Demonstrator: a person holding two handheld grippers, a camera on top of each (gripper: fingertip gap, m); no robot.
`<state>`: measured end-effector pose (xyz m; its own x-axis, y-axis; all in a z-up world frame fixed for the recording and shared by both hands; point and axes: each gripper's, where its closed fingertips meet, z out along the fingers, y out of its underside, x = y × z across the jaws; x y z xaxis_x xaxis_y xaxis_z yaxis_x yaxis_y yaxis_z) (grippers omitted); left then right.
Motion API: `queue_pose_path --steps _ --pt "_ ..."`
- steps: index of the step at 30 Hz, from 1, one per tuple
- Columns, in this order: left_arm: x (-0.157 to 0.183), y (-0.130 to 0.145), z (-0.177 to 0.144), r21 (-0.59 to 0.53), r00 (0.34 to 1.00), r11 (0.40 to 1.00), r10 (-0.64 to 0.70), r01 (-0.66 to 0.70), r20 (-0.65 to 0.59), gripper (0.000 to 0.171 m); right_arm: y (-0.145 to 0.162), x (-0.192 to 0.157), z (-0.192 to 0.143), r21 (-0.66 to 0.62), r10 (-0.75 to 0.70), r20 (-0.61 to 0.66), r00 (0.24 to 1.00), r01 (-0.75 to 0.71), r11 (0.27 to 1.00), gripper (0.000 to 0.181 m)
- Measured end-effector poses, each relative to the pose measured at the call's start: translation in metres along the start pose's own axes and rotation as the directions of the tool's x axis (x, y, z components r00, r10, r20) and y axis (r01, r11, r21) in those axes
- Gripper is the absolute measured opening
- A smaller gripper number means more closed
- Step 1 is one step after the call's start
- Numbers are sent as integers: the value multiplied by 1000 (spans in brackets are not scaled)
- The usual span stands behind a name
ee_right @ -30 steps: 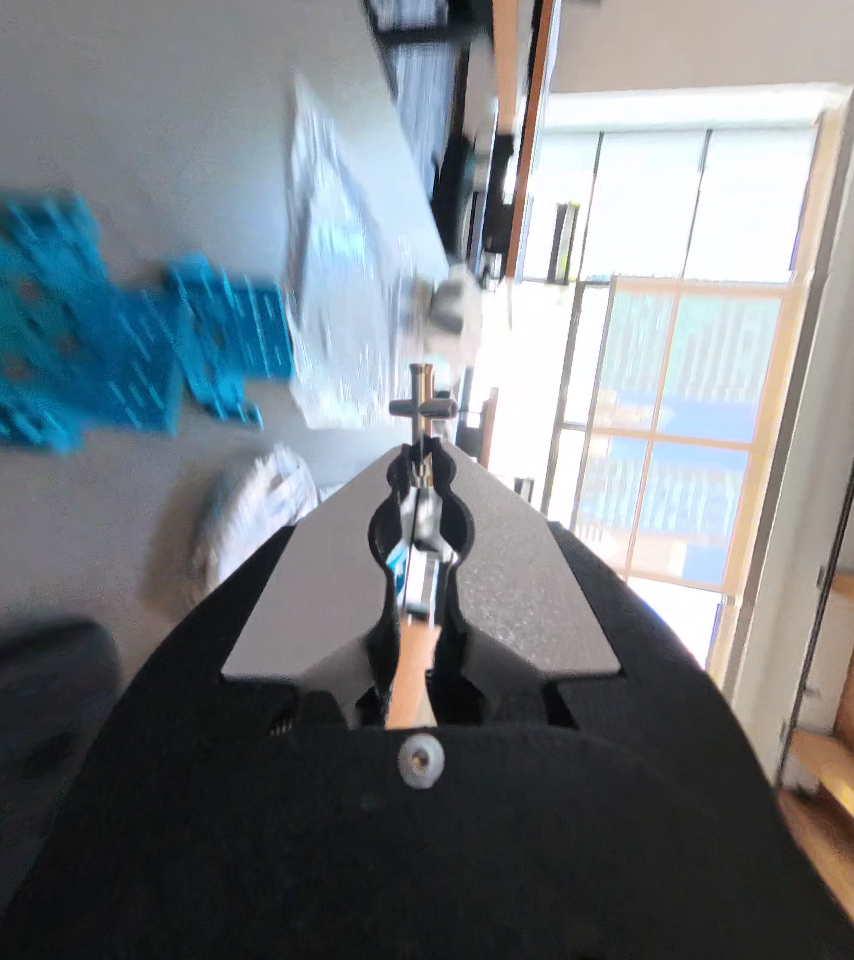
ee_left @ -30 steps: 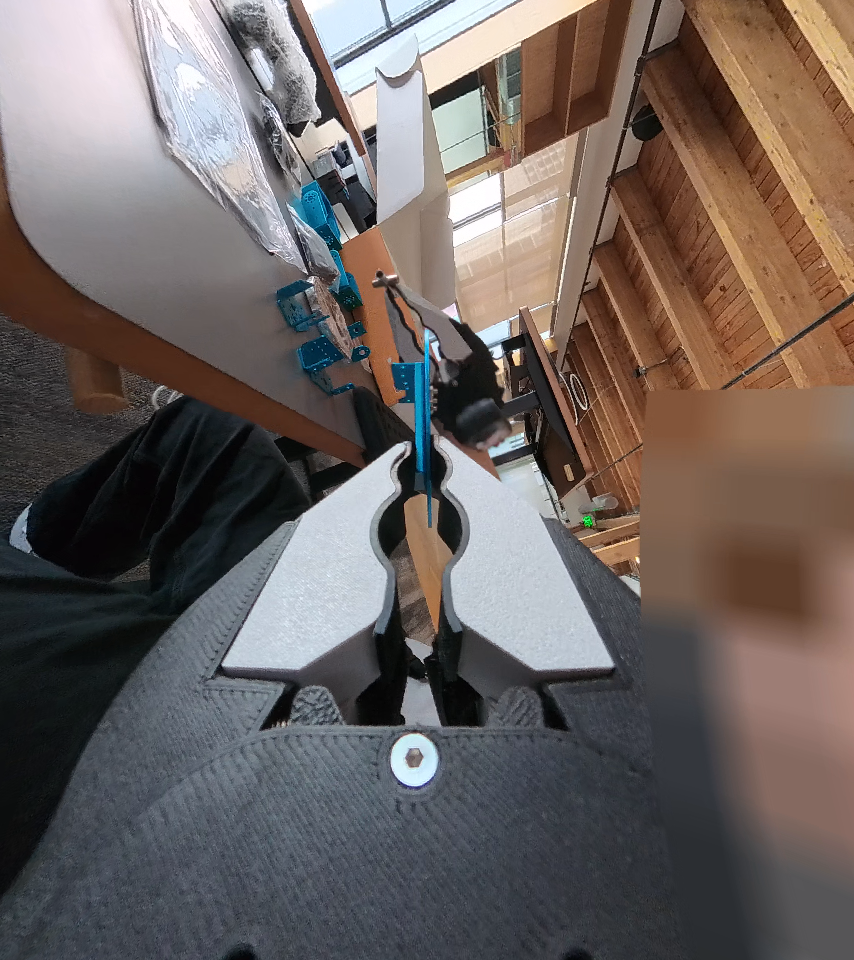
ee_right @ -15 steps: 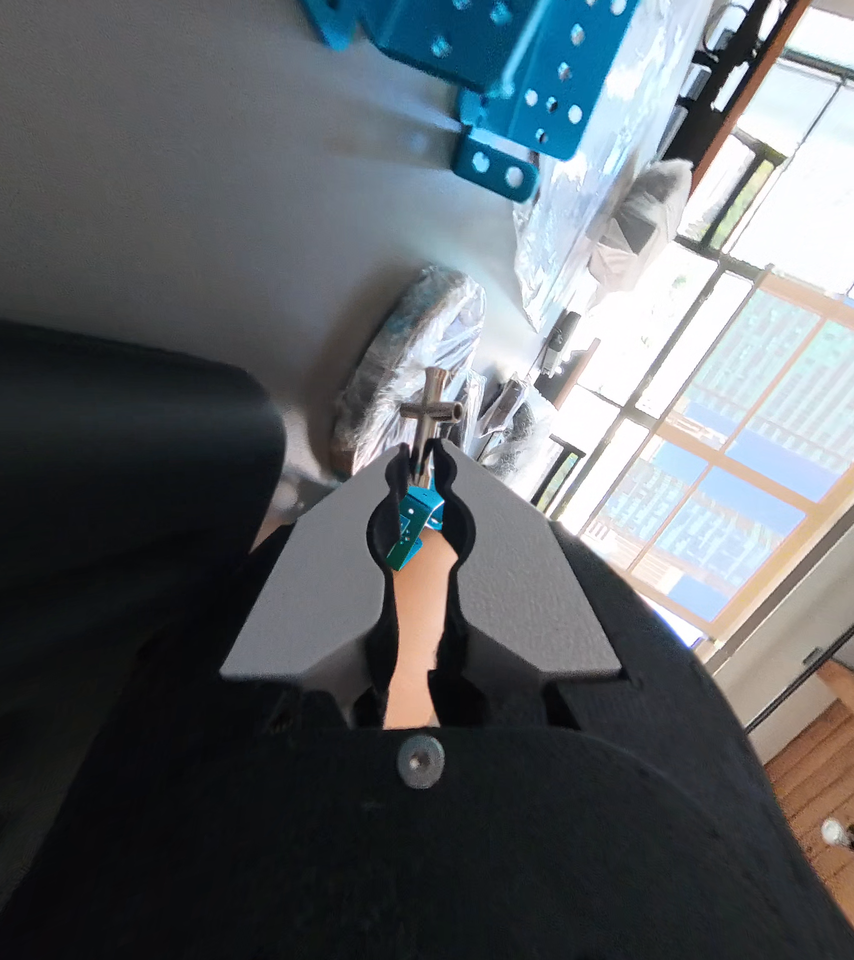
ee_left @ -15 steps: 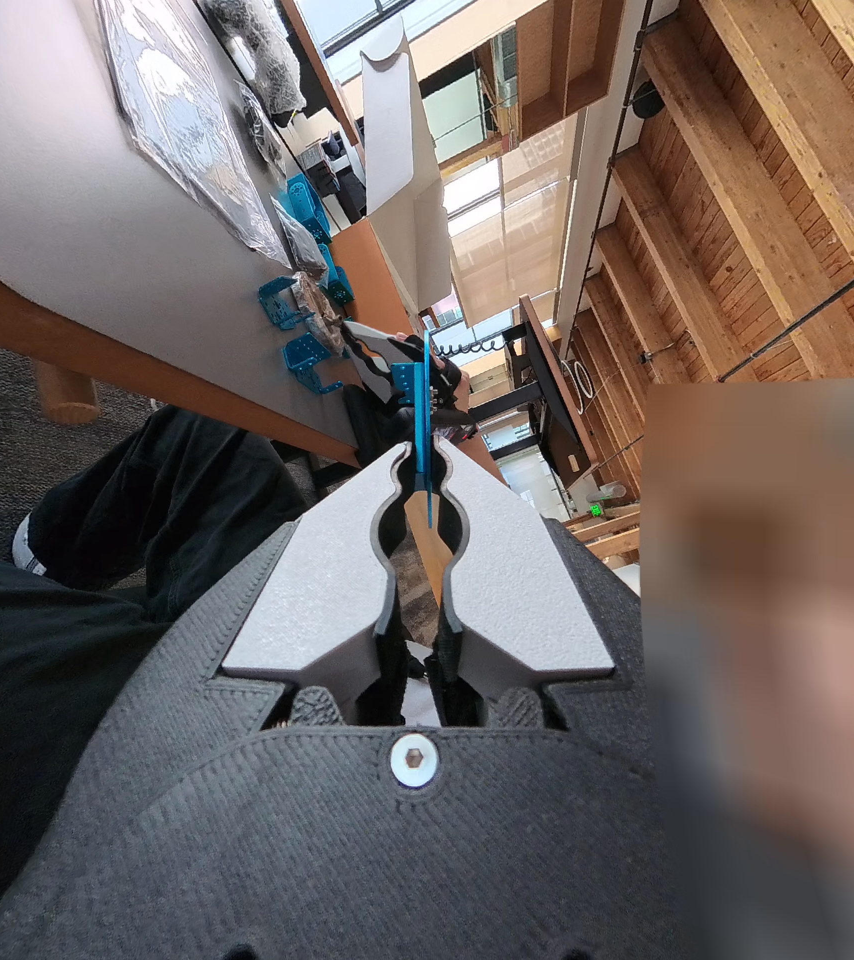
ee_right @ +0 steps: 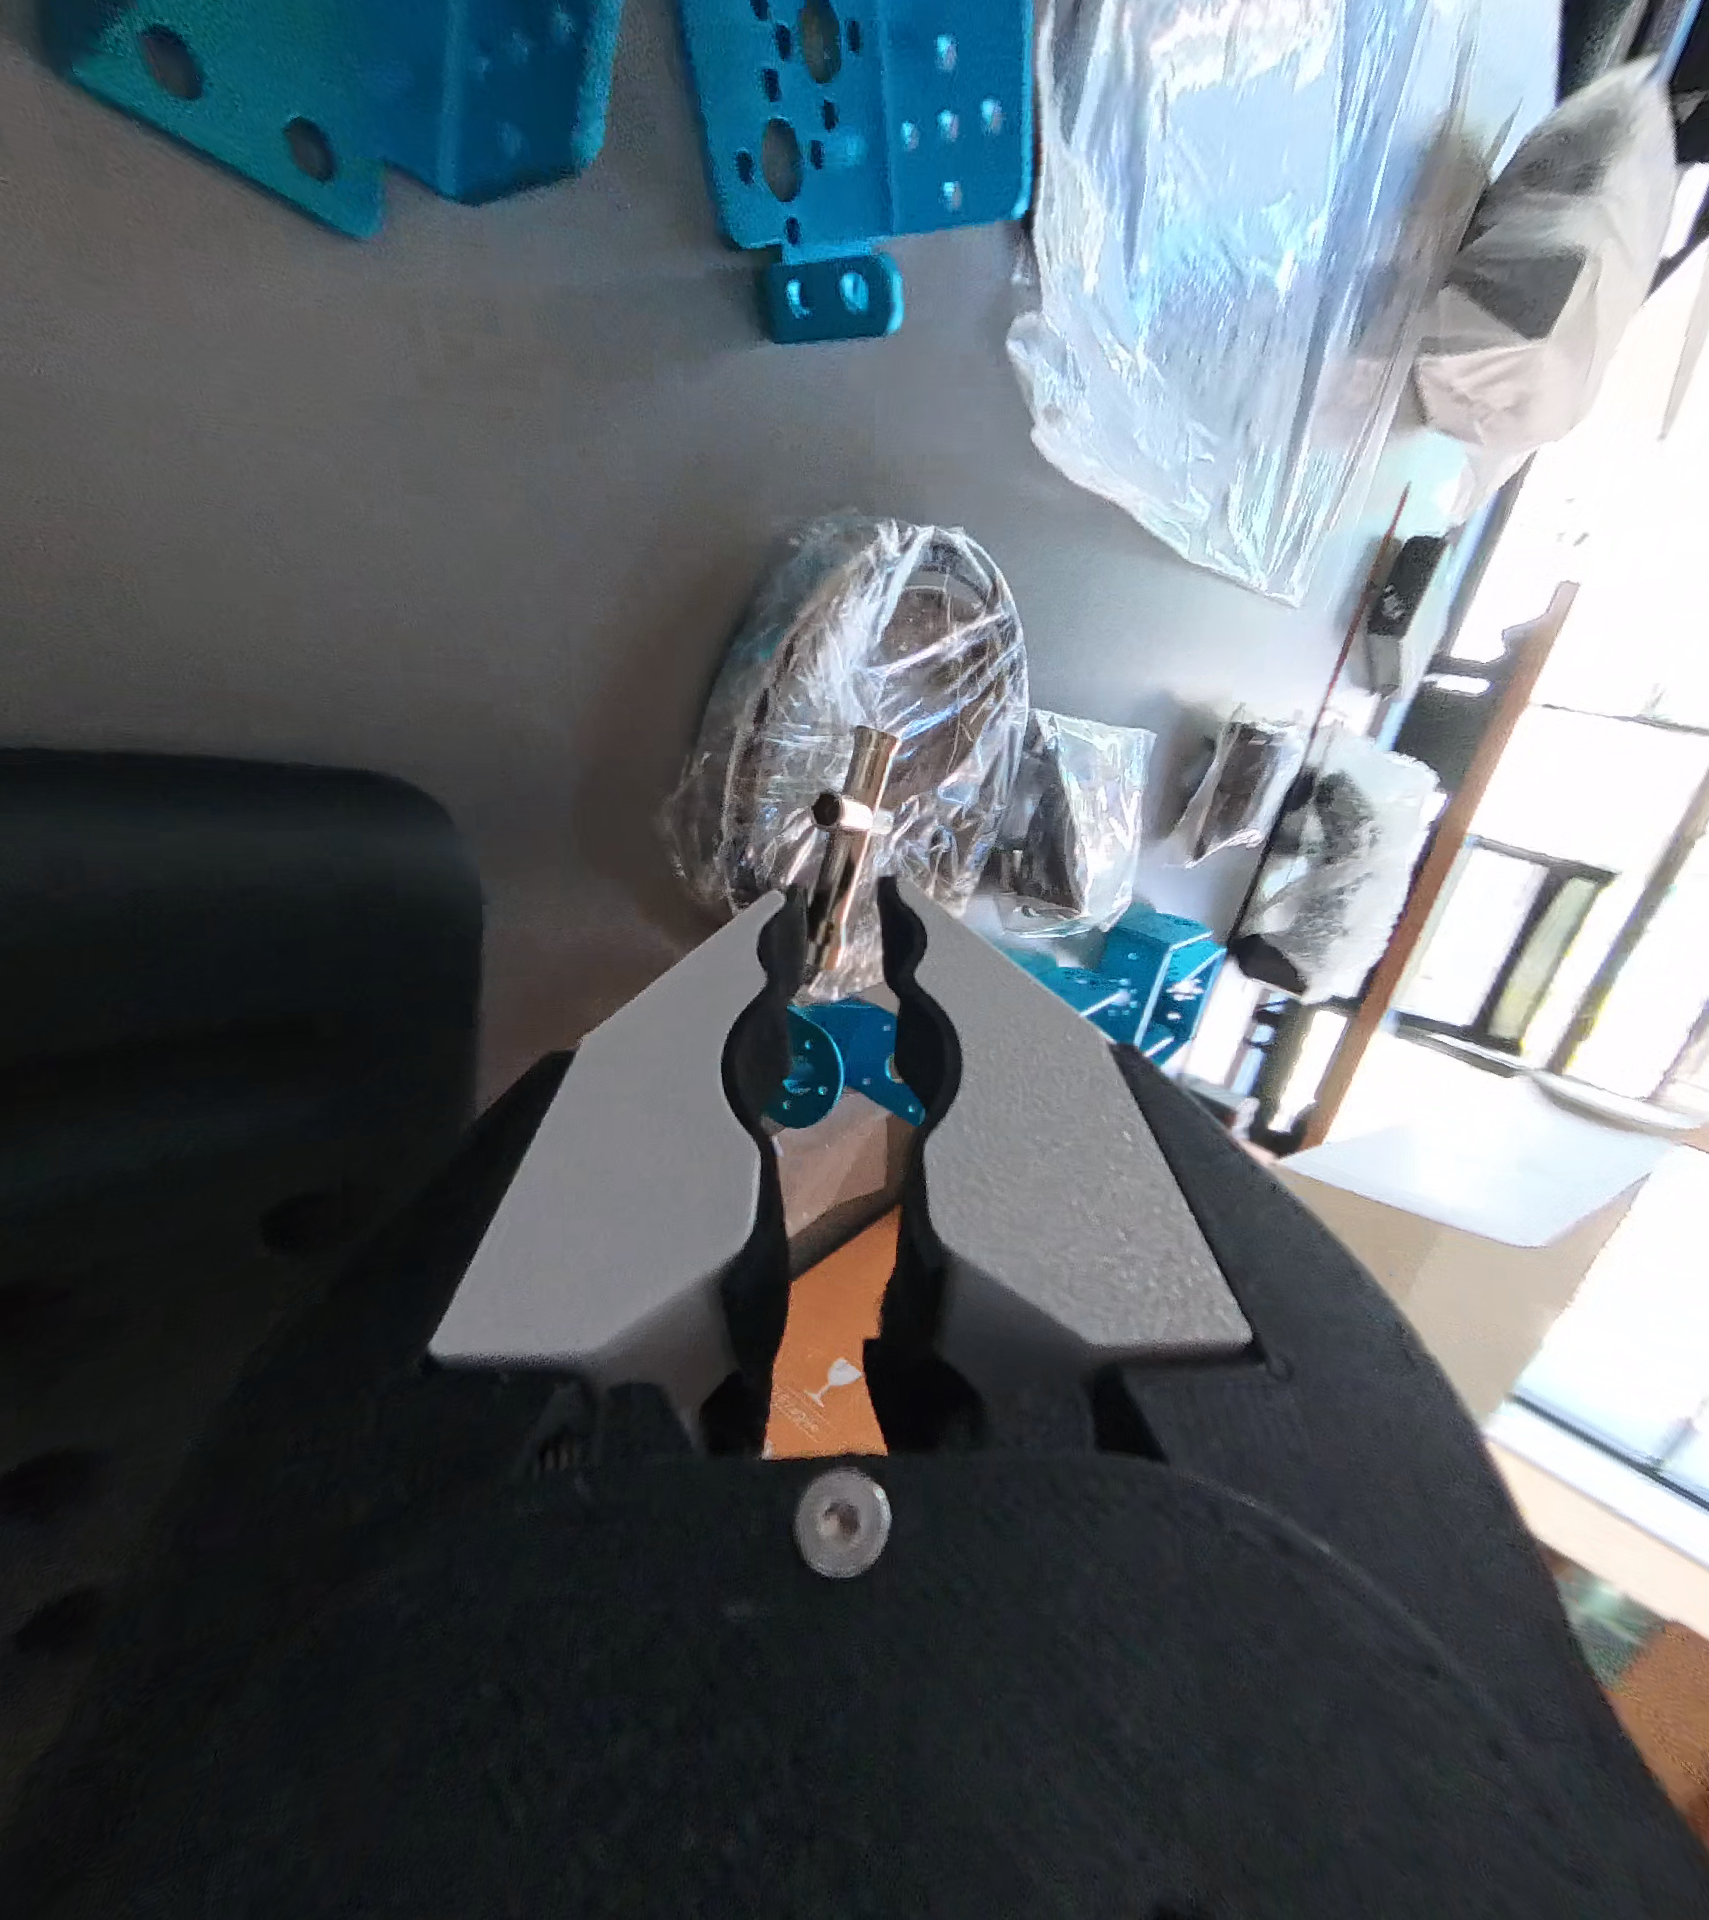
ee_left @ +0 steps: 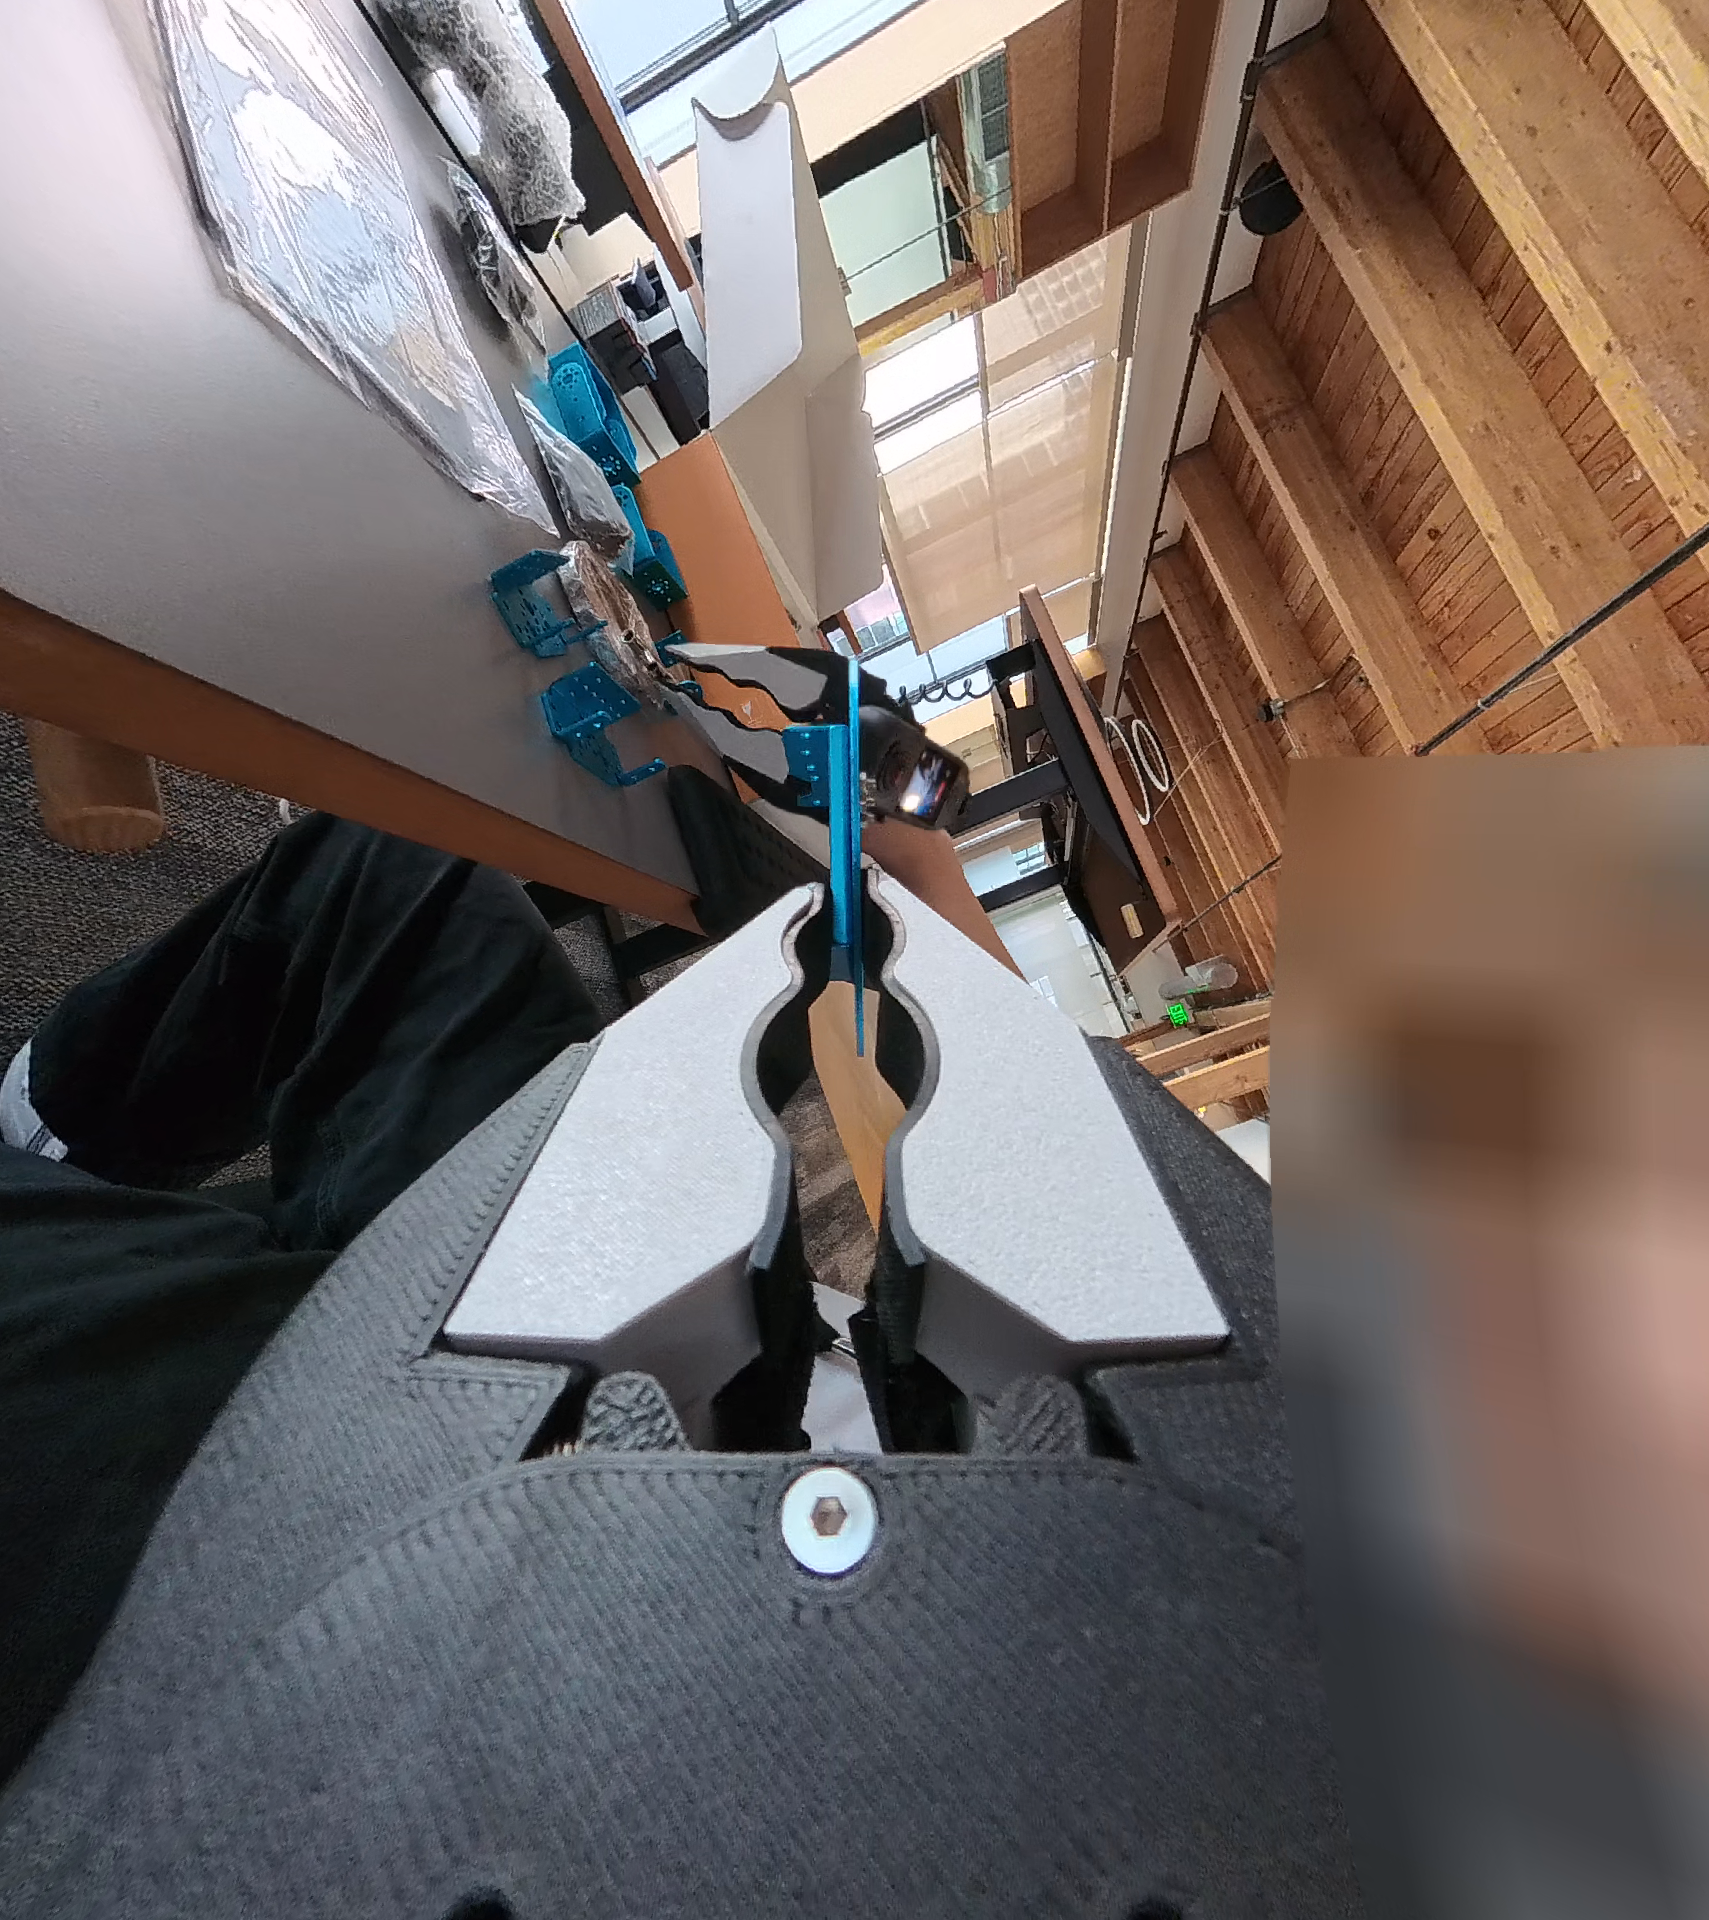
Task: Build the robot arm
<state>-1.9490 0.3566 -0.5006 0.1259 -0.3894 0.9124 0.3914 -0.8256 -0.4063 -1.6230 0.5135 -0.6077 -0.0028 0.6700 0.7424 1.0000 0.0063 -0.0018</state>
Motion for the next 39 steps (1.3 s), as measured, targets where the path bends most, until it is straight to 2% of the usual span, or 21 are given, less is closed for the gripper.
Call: queue_pose_path --steps 6,13,16,18,19,21,22,23,25,29,34,39 --pt "2 -1 -1 -2 1000 1000 8 -8 1 3 -5 3 11 26 215 134 967 -220 975 10" --pt "6 -1 -2 -4 1000 1000 20 -20 -6 3 -5 5 19 57 276 111 955 -283 957 6" --pt "5 -1 -2 -9 1000 1000 16 -16 -7 3 -5 3 16 57 353 196 915 -370 927 6" --pt "5 0 -1 -13 1000 1000 15 -15 -6 3 -13 4 9 56 489 350 799 -539 841 6" --pt "5 0 0 -15 1000 1000 15 -15 -7 3 -18 2 5 29 549 460 698 -630 776 6" --pt "6 1 2 -22 1000 1000 16 -16 -10 3 -28 -1 -4 -91 623 653 431 -771 630 6" --pt "6 1 3 -23 1000 1000 17 -17 -12 3 -31 -5 -7 -168 624 718 307 -794 585 6" --pt "7 1 4 -24 1000 1000 17 -17 -16 3 -28 -9 -5 -230 634 736 236 -794 563 7" --pt "8 2 5 -25 1000 999 20 -20 -18 3 -29 -11 -4 -293 627 767 137 -795 531 7" --pt "8 4 5 -29 1000 999 14 -14 -18 3 -29 -6 -2 -359 630 776 12 -813 458 6" --pt "9 4 4 -28 1000 1000 11 -12 -20 3 -30 5 4 -334 649 760 15 -848 411 6" --pt "11 5 4 -34 999 999 19 -20 -26 3 -33 -3 4 -292 624 777 84 -830 476 8"
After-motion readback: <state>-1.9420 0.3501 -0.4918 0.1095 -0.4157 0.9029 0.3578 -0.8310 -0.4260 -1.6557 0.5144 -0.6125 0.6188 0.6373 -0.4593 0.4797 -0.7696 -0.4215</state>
